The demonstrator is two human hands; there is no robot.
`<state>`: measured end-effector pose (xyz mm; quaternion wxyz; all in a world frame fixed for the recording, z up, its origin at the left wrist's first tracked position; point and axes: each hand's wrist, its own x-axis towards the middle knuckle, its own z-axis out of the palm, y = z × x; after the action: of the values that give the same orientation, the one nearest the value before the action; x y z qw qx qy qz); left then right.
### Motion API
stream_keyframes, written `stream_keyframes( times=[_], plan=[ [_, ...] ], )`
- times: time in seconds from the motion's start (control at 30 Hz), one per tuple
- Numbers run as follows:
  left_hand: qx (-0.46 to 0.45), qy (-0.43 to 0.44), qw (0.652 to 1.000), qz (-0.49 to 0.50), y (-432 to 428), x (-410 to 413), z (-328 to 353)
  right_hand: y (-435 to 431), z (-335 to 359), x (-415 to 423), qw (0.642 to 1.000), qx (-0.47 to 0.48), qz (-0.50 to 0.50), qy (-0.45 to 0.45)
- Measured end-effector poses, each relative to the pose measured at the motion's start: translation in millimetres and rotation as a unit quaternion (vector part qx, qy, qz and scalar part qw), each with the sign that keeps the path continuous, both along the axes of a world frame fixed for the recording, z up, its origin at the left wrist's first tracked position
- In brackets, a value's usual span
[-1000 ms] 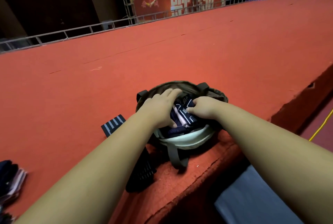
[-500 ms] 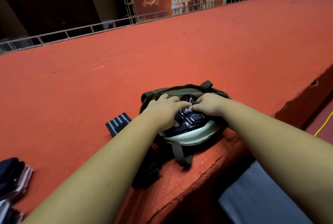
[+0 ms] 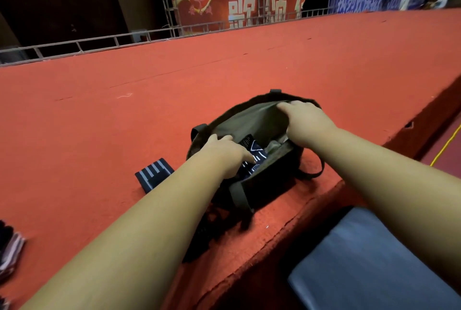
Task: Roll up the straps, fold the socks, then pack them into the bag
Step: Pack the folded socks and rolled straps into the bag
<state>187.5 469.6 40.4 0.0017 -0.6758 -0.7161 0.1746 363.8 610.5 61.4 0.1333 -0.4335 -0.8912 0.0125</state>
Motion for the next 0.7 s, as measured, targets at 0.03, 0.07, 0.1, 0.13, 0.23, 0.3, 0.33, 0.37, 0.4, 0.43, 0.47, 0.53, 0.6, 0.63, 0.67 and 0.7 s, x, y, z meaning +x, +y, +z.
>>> stream_keyframes(
  times=[0.03, 0.07, 0.1, 0.13, 0.23, 0.3, 0.33, 0.37, 0.4, 0.43, 0.47, 0.53, 0.6, 0.63, 0.67, 0.7],
  plan=[
    [-0.006, 0.007, 1.0, 0.005, 2, 1, 1, -5, 7, -2, 1.0, 0.008, 0.002, -0.001],
    [-0.006, 0.013, 1.0, 0.006, 2, 1, 1, -11, 13, -5, 1.0, 0.01, 0.0, -0.01],
    [-0.005, 0.017, 1.0, 0.006, 1, 1, 1, -16, 16, -9, 1.0, 0.005, -0.005, -0.03],
    [-0.007, 0.023, 1.0, 0.002, -1, 2, 1, -21, 19, -12, 0.998, -0.005, -0.012, -0.057],
    [-0.003, 0.035, 0.999, -0.005, -9, 4, -3, -31, 10, -14, 0.989, -0.073, -0.009, -0.125],
    [0.026, 0.033, 0.999, -0.003, -15, 5, -7, -38, 2, -11, 0.984, -0.119, 0.028, -0.127],
    [0.043, 0.023, 0.999, 0.002, -20, 6, -9, -42, -2, -10, 0.982, -0.136, 0.043, -0.12],
    [0.062, 0.002, 0.998, 0.009, -25, 6, -10, -47, -5, -8, 0.981, -0.147, 0.056, -0.112],
    [0.076, -0.029, 0.997, 0.02, -30, 5, -10, -52, -9, -7, 0.981, -0.152, 0.064, -0.103],
    [0.086, -0.062, 0.994, 0.028, -35, 4, -9, -56, -13, -6, 0.981, -0.153, 0.067, -0.094],
    [0.092, -0.091, 0.991, 0.034, -41, 2, -6, -60, -17, -6, 0.983, -0.15, 0.071, -0.084],
    [0.094, -0.131, 0.986, 0.046, -55, -3, 2, -67, -23, -7, 0.984, -0.138, 0.077, -0.079],
    [0.104, -0.166, 0.978, 0.067, -73, -8, 10, -78, -25, -9, 0.984, -0.131, 0.09, -0.085],
    [0.118, -0.183, 0.973, 0.076, -84, -10, 14, -85, -24, -10, 0.983, -0.128, 0.1, -0.088],
    [0.135, -0.203, 0.966, 0.088, -95, -13, 18, -92, -23, -12, 0.982, -0.124, 0.11, -0.086],
    [0.154, -0.23, 0.956, 0.1, -107, -16, 22, -102, -19, -14, 0.982, -0.122, 0.118, -0.079]
  ],
)
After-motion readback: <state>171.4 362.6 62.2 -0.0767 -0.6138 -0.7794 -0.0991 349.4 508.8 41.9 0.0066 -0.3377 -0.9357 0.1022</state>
